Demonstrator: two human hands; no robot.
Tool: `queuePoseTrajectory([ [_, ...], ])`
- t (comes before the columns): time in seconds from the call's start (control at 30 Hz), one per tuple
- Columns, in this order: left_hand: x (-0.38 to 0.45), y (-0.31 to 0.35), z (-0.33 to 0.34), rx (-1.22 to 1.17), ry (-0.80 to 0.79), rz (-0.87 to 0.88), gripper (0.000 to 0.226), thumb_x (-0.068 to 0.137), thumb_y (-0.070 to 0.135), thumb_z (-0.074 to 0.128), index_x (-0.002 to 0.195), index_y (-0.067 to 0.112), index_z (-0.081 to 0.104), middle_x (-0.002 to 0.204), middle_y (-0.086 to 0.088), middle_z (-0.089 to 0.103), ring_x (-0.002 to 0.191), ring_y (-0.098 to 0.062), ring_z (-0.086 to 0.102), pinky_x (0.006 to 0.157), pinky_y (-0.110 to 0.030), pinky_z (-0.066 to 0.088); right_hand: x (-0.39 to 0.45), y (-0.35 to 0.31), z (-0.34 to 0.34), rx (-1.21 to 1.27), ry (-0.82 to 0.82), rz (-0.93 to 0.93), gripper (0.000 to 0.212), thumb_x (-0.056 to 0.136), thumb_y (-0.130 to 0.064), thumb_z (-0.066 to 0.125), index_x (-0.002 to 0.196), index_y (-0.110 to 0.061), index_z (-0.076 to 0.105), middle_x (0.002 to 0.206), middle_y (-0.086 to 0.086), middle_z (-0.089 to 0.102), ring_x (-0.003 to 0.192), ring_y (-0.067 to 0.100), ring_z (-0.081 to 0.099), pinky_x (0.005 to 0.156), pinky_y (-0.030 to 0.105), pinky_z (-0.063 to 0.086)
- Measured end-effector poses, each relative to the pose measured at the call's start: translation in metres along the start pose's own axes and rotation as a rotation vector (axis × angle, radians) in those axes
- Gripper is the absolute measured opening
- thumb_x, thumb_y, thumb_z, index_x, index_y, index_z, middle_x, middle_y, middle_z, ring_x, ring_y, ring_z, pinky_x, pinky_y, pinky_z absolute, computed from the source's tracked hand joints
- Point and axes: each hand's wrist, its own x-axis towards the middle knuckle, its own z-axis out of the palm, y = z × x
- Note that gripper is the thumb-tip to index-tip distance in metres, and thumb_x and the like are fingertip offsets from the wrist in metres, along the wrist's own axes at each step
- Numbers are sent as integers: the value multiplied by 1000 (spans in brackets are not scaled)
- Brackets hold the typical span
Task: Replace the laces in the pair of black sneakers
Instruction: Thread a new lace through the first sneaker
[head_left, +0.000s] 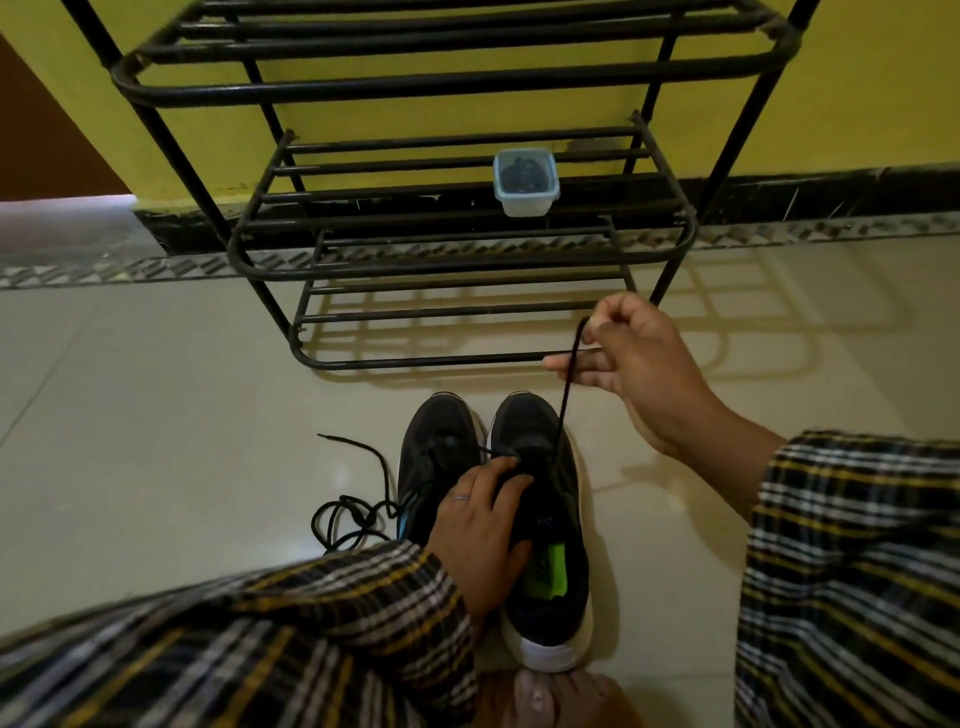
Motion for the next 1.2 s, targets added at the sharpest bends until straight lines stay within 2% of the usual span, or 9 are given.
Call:
queuePoseTrajectory([
  [0.07, 1, -1, 0, 8, -18, -5, 63, 91, 37, 51, 147, 23, 25, 154, 1, 15, 142, -19, 15, 116, -36, 18, 0, -4, -3, 5, 49, 20, 18, 100, -9, 34, 84, -15, 41, 79, 5, 48, 51, 17, 64, 49, 29, 52],
  [0.13, 1, -2, 1, 15, -26, -10, 63, 91, 40, 49, 147, 25, 23, 154, 3, 15, 141, -17, 15, 116, -35, 18, 0, 8, -6, -207, 65, 49, 17, 100, -12, 36, 84, -15, 42, 77, 6, 49, 43, 14, 56, 37, 24, 40],
  [0.23, 1, -3, 2, 13, -30, -20, 64, 89, 44, 46, 146, 26, 24, 151, 3, 19, 139, -17, 18, 115, -33, 19, -5, 38, -12, -715, -35, 149, 12, 97, -16, 38, 88, -13, 46, 80, 9, 55, 61, 23, 58, 47, 25, 42],
  [0.33, 1, -4, 4, 28, -19, -30, 63, 90, 46, 46, 146, 26, 23, 150, 4, 21, 138, -16, 18, 115, -31, 18, -12, 56, -15, -1110, -293, 353, 9, 95, -9, 38, 97, -7, 46, 99, 17, 59, 83, 32, 61, 66, 36, 49],
  [0.4, 2, -5, 5, 29, -21, -41, 63, 91, 46, 46, 145, 25, 23, 149, 3, 22, 138, -16, 19, 115, -31, 18, -16, 55, -14, -1189, -438, 460, 6, 93, -5, 42, 92, -7, 47, 103, 17, 62, 74, 27, 61, 53, 28, 46],
  [0.5, 2, -7, 5, 26, -33, -51, 62, 91, 46, 46, 145, 24, 25, 149, 3, 24, 137, -15, 21, 114, -32, 19, -14, 45, -12, -892, -413, 490, 14, 94, -4, 37, 87, -6, 49, 90, 17, 71, 45, 17, 42, 34, 19, 31],
  [0.7, 4, -6, 5, 45, -45, -52, 62, 91, 46, 44, 145, 23, 24, 149, 4, 26, 138, -15, 22, 115, -33, 18, -7, 17, -7, -372, -234, 190, 12, 97, -11, 43, 86, -13, 44, 85, 10, 74, 36, 13, 37, 37, 20, 27],
  [1.03, 3, -1, 2, 36, -59, -67, 65, 92, 45, 45, 147, 26, 16, 155, 3, 0, 142, -17, 9, 117, -36, 14, -14, -15, -8, -117, -75, -168, 14, 98, -7, 42, 85, -12, 42, 90, 7, 74, 37, 13, 39, 39, 17, 34],
  [1.2, 4, -3, 4, 46, -84, -88, 64, 93, 47, 43, 147, 25, 16, 155, 4, 11, 142, -15, 15, 118, -37, 12, -17, -35, -6, -58, -14, -303, 17, 98, -5, 42, 83, -13, 41, 89, 6, 73, 38, 14, 39, 41, 17, 36],
])
